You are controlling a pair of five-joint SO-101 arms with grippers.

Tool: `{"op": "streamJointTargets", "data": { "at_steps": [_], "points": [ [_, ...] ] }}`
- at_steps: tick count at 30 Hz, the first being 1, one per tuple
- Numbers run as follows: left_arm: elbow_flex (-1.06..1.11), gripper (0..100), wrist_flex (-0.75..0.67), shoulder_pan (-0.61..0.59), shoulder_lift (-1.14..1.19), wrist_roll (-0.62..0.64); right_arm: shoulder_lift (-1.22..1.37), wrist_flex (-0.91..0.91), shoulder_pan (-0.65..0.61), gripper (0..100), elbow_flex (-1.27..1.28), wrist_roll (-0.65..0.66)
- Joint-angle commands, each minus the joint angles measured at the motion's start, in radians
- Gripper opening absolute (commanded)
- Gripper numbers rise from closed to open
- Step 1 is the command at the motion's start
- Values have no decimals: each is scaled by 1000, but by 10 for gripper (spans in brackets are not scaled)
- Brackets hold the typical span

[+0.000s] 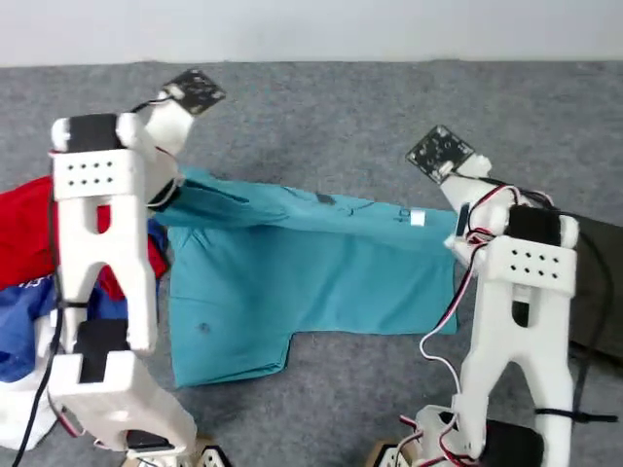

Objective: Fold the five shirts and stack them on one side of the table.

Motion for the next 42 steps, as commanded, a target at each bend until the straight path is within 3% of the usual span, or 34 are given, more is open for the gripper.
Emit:
{"op": "streamJointTargets", "data": {
  "at_steps": [1,9,21,24,27,33,38,42],
  "points": [
    [79,13,31,-26,-152,-97,-44,81,36,11,-31,25],
    [450,13,28,-25,-436,-199,-42,119,38,11,-5,35],
    [711,16,26,-28,-640,-319,-51,113,38,11,68,81],
    [753,60,28,-29,-692,-318,-51,113,39,13,66,83],
    [782,154,28,-32,-769,-305,-51,117,59,36,61,83],
    [805,211,28,-31,-896,-180,-54,122,120,274,58,83],
    [800,207,-5,-31,-916,-115,-54,136,116,284,8,75],
    [797,205,-103,-57,-921,-49,-54,193,18,279,-32,9]
  ]
}}
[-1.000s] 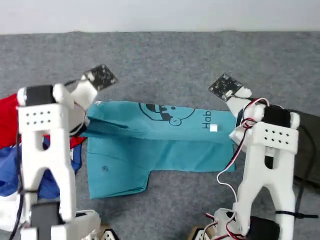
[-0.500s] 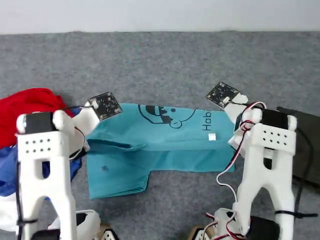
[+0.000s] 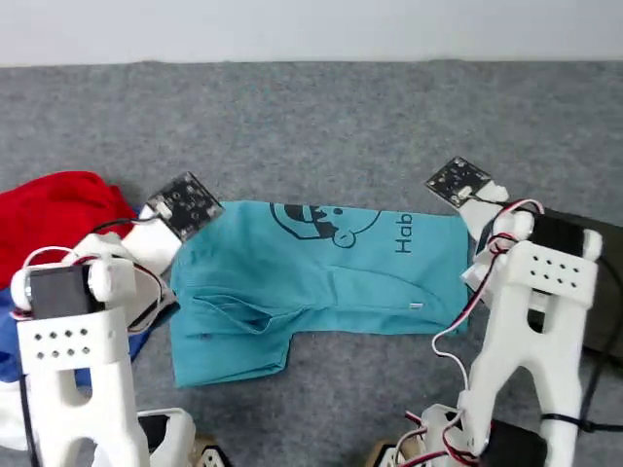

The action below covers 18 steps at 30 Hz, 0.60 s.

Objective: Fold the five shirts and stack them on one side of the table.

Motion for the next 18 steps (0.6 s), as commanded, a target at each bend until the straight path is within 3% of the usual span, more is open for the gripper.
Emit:
{"op": "streamJointTargets", "data": {
  "at_steps": [1,8,15,18],
  "points": [
    [-22,194,-83,-32,-26,64,-54,41,-105,259,-77,-95],
    [-159,13,-86,-226,-26,160,-41,61,-463,6,-115,-282],
    [-222,14,-95,-532,-26,183,31,-4,-716,34,-87,-397],
    [-223,14,-109,-628,-26,183,120,-8,-812,115,-110,-433]
  ]
}}
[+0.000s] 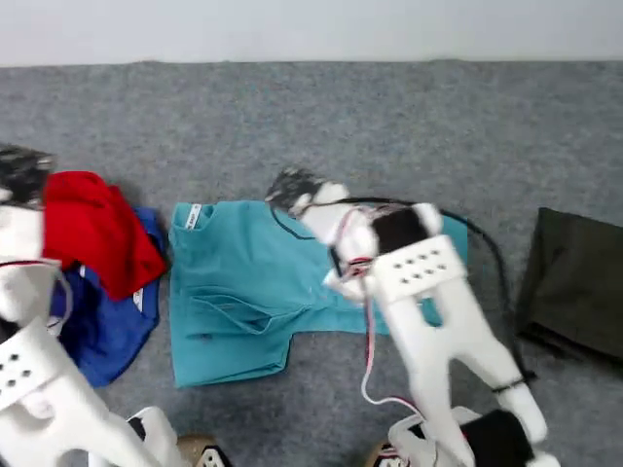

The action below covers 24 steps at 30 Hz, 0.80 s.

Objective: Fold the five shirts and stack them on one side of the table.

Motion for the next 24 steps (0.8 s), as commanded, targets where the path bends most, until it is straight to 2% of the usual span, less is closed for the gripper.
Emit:
{"op": "streamJointTargets", "data": {
  "at_steps": [1,3,5,15,19,24],
  "points": [
    [-48,14,-34,-115,-26,6,82,-18,-114,159,-52,-52],
    [-48,14,-34,-158,-26,6,142,-18,-168,240,-92,-84],
    [-48,14,-34,-195,-26,6,203,-22,-213,276,-138,-101],
    [-48,14,-34,-275,-26,6,495,-12,-418,277,-416,-106],
    [-48,14,-44,-273,-26,6,595,12,-455,284,-531,-163],
    [-47,14,-54,-273,-26,8,743,97,-463,359,-713,-241]
  ]
}}
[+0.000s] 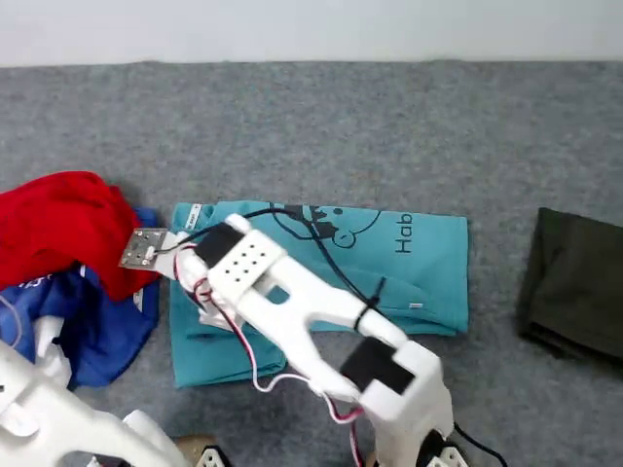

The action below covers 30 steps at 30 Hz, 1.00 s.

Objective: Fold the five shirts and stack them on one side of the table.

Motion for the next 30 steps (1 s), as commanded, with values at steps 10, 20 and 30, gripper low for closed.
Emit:
{"op": "streamJointTargets", "data": {
  "at_steps": [10,20,30],
  "points": [
    [-44,14,-23,0,-26,9,286,206,-45,335,-417,-57],
    [-42,14,-23,2,-25,9,315,239,-77,57,-436,-48],
    [-41,14,-23,2,-23,9,237,262,-77,11,-448,14]
  ]
}}
